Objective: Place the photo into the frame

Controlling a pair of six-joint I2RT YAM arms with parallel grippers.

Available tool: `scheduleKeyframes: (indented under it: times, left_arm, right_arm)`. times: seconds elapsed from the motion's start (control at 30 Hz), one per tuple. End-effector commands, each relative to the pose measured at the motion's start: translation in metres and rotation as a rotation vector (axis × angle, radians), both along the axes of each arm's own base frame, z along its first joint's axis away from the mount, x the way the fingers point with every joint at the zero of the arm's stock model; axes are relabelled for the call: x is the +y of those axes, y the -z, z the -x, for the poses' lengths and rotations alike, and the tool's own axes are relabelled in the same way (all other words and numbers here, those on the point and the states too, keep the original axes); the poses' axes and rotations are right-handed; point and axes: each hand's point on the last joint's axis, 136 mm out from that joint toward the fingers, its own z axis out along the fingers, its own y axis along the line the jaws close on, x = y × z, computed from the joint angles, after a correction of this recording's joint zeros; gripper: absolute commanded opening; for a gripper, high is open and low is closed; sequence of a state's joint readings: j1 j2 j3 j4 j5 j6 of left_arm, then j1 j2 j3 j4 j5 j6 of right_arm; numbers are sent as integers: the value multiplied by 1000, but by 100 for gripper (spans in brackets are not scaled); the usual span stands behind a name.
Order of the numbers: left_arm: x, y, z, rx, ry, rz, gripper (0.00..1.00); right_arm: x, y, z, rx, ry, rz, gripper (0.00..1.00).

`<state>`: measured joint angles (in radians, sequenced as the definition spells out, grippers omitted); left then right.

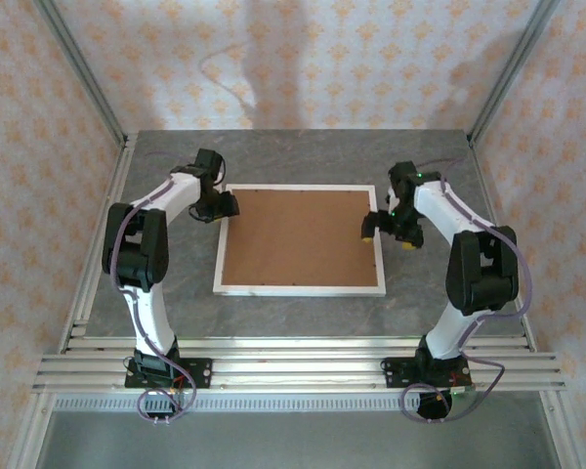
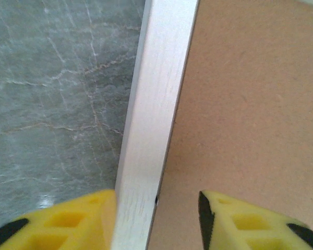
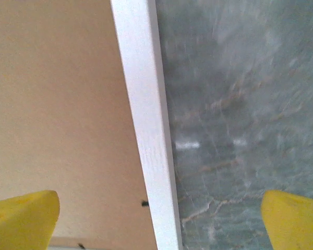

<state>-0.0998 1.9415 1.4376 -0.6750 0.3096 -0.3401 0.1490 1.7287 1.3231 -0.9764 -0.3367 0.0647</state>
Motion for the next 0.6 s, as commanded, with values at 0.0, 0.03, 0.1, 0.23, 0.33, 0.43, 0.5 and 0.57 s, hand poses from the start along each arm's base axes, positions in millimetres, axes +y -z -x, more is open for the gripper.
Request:
scheduleKeyframes:
  times: [0.0,0.03,0.1,0.23,0.33,0.43,0.5,0.57]
  left_arm:
    - [15,-47,-6,-77,-35,16,56]
    - [20,-52,-6,-84,-43,15,60]
    - [28,-57,-5,-92,-57,11,64]
    - [43,-58,1,-83,-84,9,70]
    - [49,-54,7,-71,-98,8,71]
    - [53,-51,11,-65,-108,4,72]
    - [55,-49,13,-63,-113,3,72]
    - [56,-49,14,-61,-116,4,72]
  right_arm:
    - [-8,-4,-20,-44,0,52,97]
    - [-7,-2,-26,-53,-2,53,95]
    - [-4,2,-38,-68,-7,45,92]
    - [2,15,-54,-67,-26,19,82]
    - [6,26,-59,-47,-32,6,69]
    - [7,37,-61,-29,-32,-1,52]
    - [6,45,-60,-16,-27,5,44]
    - [4,51,-59,-5,-22,9,38]
